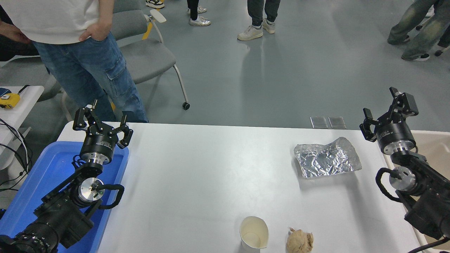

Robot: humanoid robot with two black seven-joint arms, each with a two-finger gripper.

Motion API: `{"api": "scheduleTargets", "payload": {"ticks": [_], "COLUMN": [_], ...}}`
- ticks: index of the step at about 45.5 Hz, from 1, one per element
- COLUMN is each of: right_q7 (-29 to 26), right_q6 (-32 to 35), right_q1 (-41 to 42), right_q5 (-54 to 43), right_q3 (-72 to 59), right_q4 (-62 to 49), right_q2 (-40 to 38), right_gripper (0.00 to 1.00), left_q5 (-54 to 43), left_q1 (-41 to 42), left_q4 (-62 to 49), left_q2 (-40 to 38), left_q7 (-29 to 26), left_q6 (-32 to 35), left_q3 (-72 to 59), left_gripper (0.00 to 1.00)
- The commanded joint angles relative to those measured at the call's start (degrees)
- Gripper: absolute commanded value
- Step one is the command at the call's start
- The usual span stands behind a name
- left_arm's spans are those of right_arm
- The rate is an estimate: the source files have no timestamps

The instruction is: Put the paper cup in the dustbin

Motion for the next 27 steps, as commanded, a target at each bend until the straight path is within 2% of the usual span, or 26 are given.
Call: {"api": "scheduleTargets", "payload": {"ticks": [1, 27], "right_q7": [0.0, -1.7], "right_q6": [0.0, -0.1], "right_q1": [0.1, 0.5], "right_q5": [-0.3, 0.4], "right_q3": [0.0, -1.9], "right_q4": [-0.4, 0.2], "right_q2": [-0.1, -0.1], "right_gripper": [1.0, 1.0], "left_q5": [0.0, 0.0], "left_q1": [0.0, 0.0], "left_q4": [-0.1, -0.1], "left_q2": [-0.1, -0.1], "left_q7": [0.0, 0.0], "left_q6": [0.0, 0.0], "left_q3": [0.0, 0.0], "left_gripper": [1.0, 1.0]}}
